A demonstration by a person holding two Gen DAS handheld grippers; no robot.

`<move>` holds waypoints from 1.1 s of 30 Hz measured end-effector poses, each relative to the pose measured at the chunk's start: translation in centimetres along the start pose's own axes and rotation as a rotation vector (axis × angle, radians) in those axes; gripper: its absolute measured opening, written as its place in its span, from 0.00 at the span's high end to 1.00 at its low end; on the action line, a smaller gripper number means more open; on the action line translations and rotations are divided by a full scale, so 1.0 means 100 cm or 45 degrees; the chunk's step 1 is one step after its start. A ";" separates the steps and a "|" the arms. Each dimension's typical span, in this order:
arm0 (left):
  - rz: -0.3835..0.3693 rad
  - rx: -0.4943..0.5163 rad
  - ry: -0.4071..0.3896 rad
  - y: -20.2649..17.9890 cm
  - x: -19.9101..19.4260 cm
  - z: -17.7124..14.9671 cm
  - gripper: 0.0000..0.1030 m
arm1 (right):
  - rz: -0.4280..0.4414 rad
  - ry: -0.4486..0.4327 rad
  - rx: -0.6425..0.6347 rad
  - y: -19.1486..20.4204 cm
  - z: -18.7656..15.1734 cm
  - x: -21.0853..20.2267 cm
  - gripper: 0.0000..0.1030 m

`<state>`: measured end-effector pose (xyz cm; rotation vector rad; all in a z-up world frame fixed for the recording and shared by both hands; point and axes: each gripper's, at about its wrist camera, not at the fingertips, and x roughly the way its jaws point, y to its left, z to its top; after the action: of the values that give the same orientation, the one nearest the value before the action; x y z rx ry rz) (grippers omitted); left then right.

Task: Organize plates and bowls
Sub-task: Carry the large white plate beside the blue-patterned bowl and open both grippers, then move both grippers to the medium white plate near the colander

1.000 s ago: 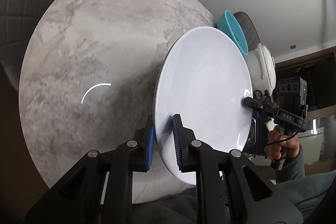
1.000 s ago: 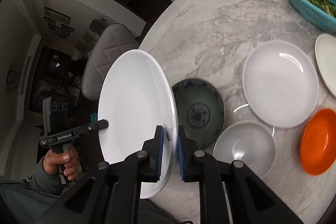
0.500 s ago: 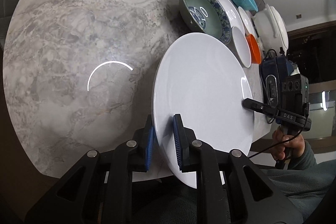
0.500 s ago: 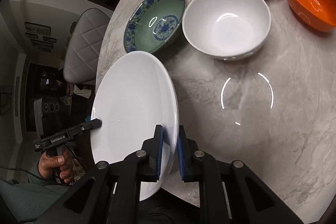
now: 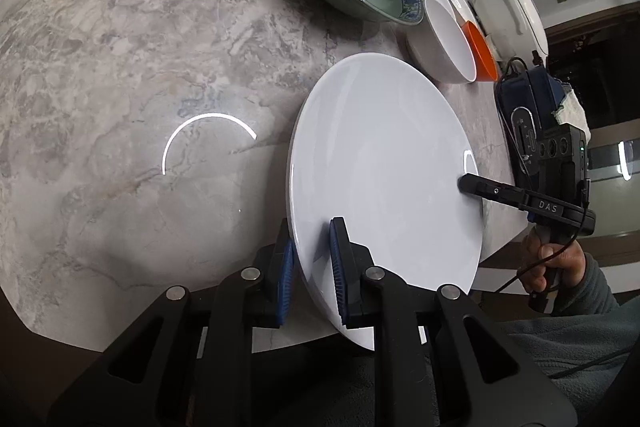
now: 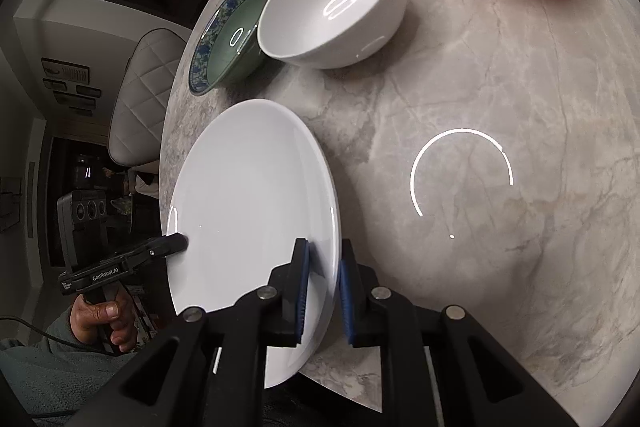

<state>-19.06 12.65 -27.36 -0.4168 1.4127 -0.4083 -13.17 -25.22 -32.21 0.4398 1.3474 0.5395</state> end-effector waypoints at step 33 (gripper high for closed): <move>0.077 -0.187 -0.253 0.024 -0.042 0.037 0.04 | 0.034 -0.681 0.448 -0.069 -0.109 -0.093 0.14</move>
<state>-15.84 17.02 -24.56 -0.5180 1.2623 -0.2082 -24.34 -36.44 -30.86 0.8265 0.9157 0.1789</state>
